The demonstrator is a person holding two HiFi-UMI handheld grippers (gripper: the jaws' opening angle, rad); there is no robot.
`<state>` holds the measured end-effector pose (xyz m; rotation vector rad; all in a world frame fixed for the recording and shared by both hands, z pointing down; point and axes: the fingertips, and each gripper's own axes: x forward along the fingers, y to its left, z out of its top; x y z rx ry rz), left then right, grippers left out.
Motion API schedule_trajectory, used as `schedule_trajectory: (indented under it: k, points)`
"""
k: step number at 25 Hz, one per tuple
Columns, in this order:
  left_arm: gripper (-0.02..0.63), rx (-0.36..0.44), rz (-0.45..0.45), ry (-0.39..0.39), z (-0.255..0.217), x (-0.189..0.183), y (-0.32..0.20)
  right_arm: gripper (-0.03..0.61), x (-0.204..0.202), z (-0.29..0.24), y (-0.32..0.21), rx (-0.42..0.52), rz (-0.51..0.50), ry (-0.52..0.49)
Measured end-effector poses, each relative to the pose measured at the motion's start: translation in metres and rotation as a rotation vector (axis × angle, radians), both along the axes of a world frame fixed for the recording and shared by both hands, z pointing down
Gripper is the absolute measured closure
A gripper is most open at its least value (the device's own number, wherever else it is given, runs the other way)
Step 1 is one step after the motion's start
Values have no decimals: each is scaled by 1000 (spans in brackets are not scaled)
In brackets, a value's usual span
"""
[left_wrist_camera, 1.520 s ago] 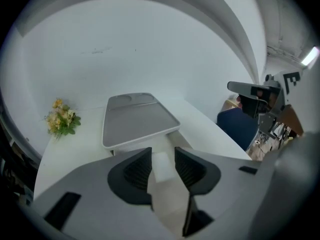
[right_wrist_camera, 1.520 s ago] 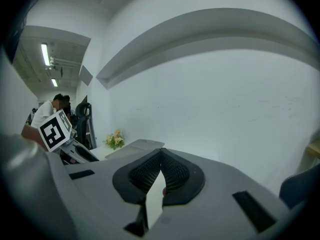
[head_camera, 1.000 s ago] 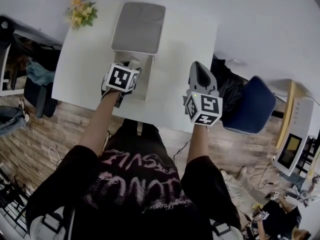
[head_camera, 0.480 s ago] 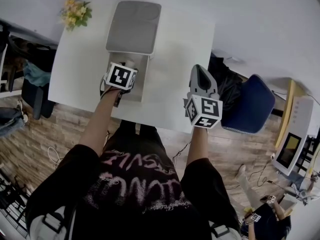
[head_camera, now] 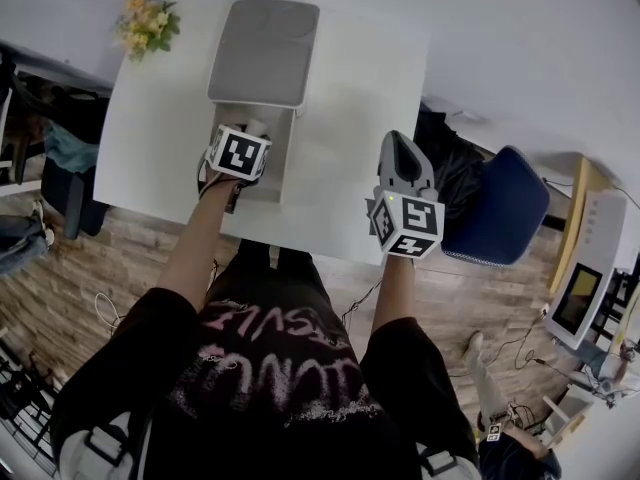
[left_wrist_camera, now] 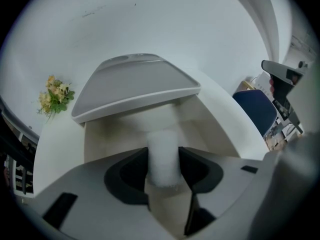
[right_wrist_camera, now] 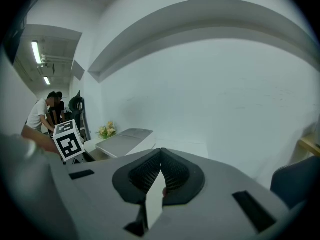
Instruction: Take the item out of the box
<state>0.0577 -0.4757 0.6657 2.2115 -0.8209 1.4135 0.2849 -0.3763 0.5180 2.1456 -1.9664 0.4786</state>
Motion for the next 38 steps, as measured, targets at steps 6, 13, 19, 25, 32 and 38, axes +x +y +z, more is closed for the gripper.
schedule_trajectory:
  k: [6, 13, 19, 25, 32, 38]
  points:
    - [431, 18, -2, 12, -5, -2, 2, 569, -1, -4, 1, 11, 3, 1]
    - [433, 39, 10, 70, -16, 0, 9, 569, -4, -10, 5, 21, 3, 0]
    - [433, 45, 7, 136, -34, -1, 17, 569, -12, -20, 7, 45, -3, 0]
    - [433, 109, 30, 199, -68, 2, 18, 569, -20, -37, 8, 75, -12, 6]
    - [433, 191, 27, 291, -108, -5, 19, 569, -29, -55, 11, 105, -23, 26]
    - [431, 262, 17, 359, -140, -13, 18, 569, -38, -70, 12, 128, -35, 40]
